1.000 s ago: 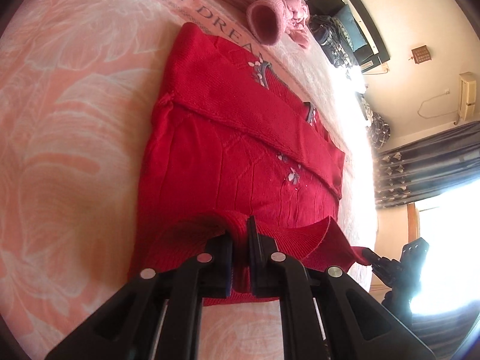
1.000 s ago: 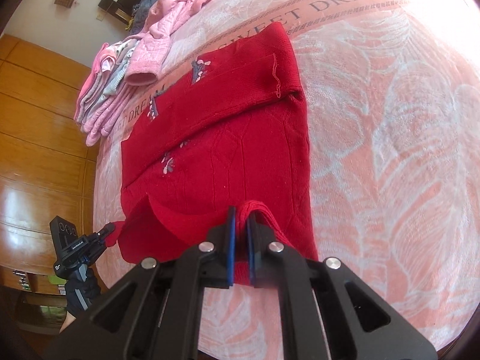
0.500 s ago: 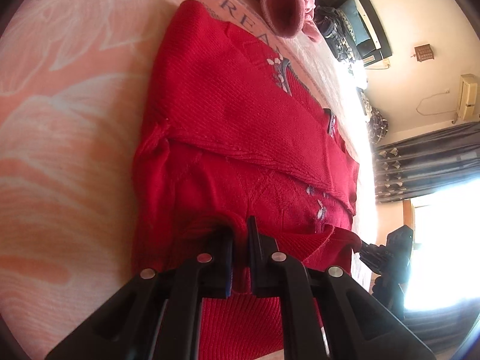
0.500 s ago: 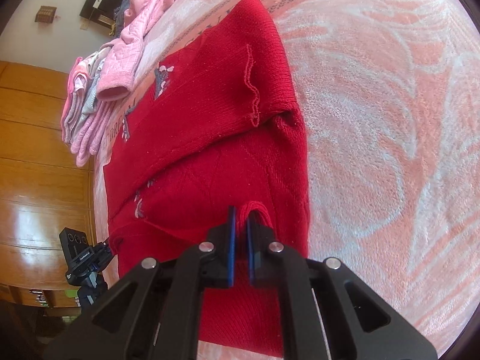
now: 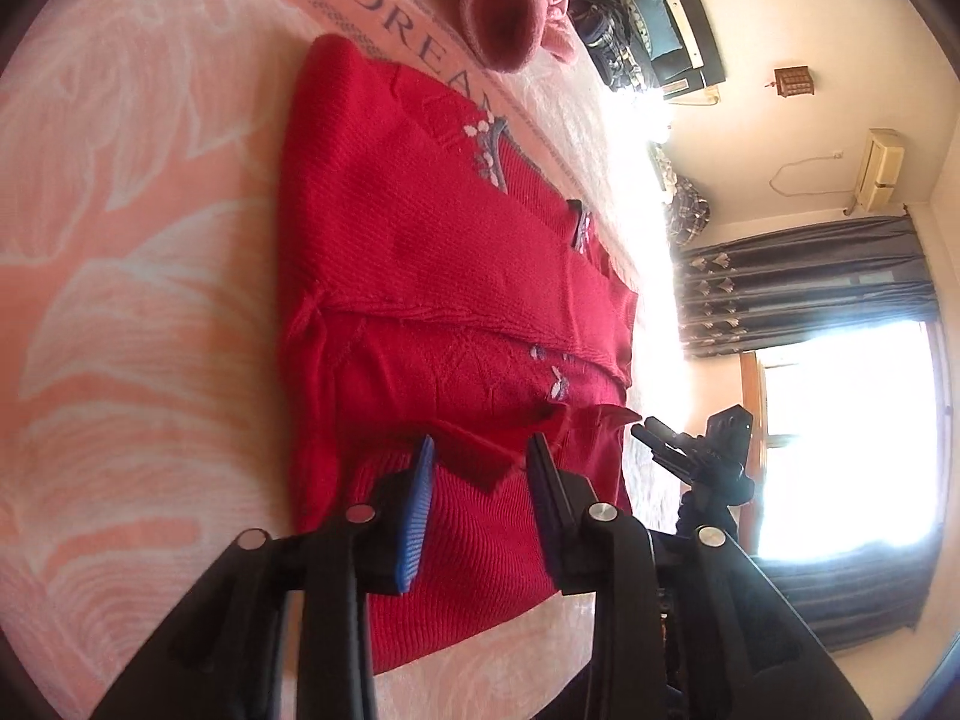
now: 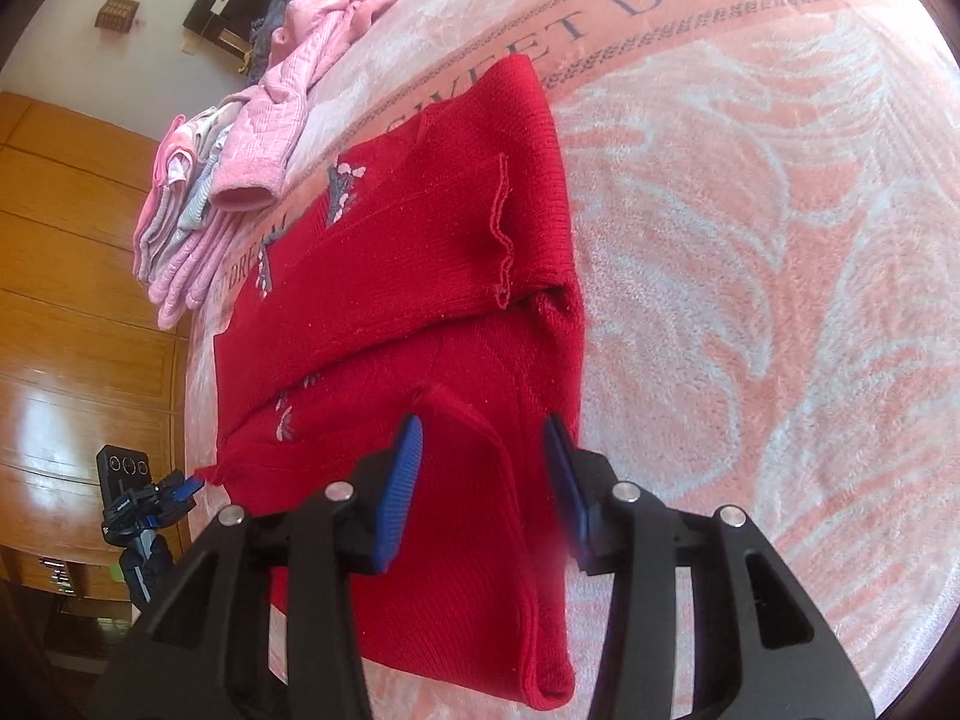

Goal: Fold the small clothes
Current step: 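Open both tools and move them onto the new folded edge, then grasp the folded edge with both tools and fold it again toward the collar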

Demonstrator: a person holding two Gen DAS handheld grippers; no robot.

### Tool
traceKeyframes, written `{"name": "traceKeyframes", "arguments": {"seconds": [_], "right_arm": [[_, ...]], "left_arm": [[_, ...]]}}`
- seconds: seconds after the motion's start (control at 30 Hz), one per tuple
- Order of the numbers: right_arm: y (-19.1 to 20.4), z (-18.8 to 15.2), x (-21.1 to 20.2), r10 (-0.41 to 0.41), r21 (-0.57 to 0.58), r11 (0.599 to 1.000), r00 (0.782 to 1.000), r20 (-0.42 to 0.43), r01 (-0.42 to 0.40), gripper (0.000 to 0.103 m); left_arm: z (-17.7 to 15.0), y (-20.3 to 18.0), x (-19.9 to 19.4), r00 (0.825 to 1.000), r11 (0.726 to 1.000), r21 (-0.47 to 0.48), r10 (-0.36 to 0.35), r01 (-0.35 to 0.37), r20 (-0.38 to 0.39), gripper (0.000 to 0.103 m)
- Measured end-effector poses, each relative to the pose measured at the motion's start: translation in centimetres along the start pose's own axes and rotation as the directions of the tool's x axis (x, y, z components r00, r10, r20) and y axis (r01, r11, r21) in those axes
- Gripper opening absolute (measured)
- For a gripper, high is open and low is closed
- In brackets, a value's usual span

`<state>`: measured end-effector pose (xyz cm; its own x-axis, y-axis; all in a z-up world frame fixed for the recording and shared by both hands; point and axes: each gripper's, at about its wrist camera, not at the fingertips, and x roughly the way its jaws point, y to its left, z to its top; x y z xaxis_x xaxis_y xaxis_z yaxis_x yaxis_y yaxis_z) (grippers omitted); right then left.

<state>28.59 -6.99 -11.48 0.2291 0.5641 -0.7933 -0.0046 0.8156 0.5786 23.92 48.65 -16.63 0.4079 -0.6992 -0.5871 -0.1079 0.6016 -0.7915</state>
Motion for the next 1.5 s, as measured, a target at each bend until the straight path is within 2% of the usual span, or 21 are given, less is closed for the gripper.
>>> {"name": "traceKeyframes", "arguments": {"seconds": [0.1, 0.17, 0.33, 0.53, 0.73, 0.8, 0.9, 0.97, 1.13, 1.2, 1.23, 1.3, 1.37, 1.43, 1.5], "right_arm": [[0.0, 0.4, -0.8, 0.009, -0.002, 1.0, 1.0, 0.026, -0.009, 0.042], [0.3, 0.6, -0.9, 0.014, -0.008, 1.0, 0.999, 0.033, -0.014, 0.042], [1.3, 0.7, -0.3, 0.011, -0.043, 0.999, 1.0, 0.025, -0.01, 0.042], [2.5, 0.4, 1.1, 0.0, -0.087, 0.996, 1.0, -0.006, 0.0, 0.042], [2.9, 0.2, 1.7, -0.016, -0.13, 0.991, 1.0, -0.017, 0.014, 0.042], [2.9, 0.2, 1.7, -0.017, -0.14, 0.99, 1.0, -0.018, 0.015, 0.042], [2.8, 0.3, 1.8, -0.016, -0.145, 0.989, 1.0, -0.02, 0.013, 0.042], [2.7, 0.3, 2.1, -0.014, -0.139, 0.99, 1.0, -0.025, 0.011, 0.042], [2.7, 0.1, 2.5, -0.02, -0.157, 0.988, 0.999, -0.038, 0.014, 0.043], [3.0, 0.2, 2.6, -0.032, -0.177, 0.984, 0.999, -0.038, 0.024, 0.046], [3.1, 0.3, 2.7, -0.04, -0.191, 0.981, 0.999, -0.037, 0.033, 0.047], [3.5, 0.5, 3.0, -0.058, -0.223, 0.974, 0.997, -0.041, 0.047, 0.047], [3.9, 0.6, 3.5, -0.068, -0.252, 0.966, 0.997, -0.047, 0.054, 0.047], [4.2, 0.7, 4.2, -0.064, -0.263, 0.964, 0.996, -0.066, 0.045, 0.047], [4.4, 0.7, 4.9, -0.097, -0.283, 0.956, 0.993, -0.064, 0.075, 0.047]], "left_arm": [[0.6, -0.5, -1.1, 0.996, 0.996, 0.056, 0.068, -0.071, 0.051, 0.031], [0.8, -1.4, -0.5, 0.993, 0.988, 0.106, 0.106, -0.111, 0.055, 0.031], [0.9, -4.1, 3.1, 0.968, 0.931, 0.264, 0.251, -0.25, 0.033, 0.032], [0.7, -3.9, 6.0, 0.946, 0.899, 0.313, 0.323, -0.306, -0.003, 0.032], [1.1, -2.9, 6.5, 0.917, 0.871, 0.302, 0.398, -0.387, 0.027, 0.033], [1.1, -2.8, 5.9, 0.924, 0.879, 0.294, 0.38, -0.374, 0.038, 0.033], [1.2, -2.8, 5.8, 0.925, 0.874, 0.316, 0.379, -0.369, 0.033, 0.034], [1.2, -2.7, 6.3, 0.932, 0.886, 0.308, 0.361, -0.348, 0.013, 0.033], [1.1, -3.0, 7.4, 0.925, 0.871, 0.333, 0.38, -0.362, 0.01, 0.033], [0.9, -3.2, 7.3, 0.926, 0.87, 0.333, 0.378, -0.363, 0.021, 0.031], [0.8, -3.3, 7.2, 0.929, 0.872, 0.337, 0.369, -0.356, 0.026, 0.017], [0.5, -3.6, 7.1, 0.933, 0.87, 0.351, 0.36, -0.347, 0.029, 0.005], [0.2, -4.0, 7.0, 0.934, 0.863, 0.369, 0.355, -0.345, 0.043, 0.005], [0.0, -4.1, 6.7, 0.942, 0.872, 0.366, 0.334, -0.326, 0.042, 0.004], [0.0, -4.2, 6.4, 0.95, 0.884, 0.355, 0.308, -0.304, 0.046, 0.004]]}}
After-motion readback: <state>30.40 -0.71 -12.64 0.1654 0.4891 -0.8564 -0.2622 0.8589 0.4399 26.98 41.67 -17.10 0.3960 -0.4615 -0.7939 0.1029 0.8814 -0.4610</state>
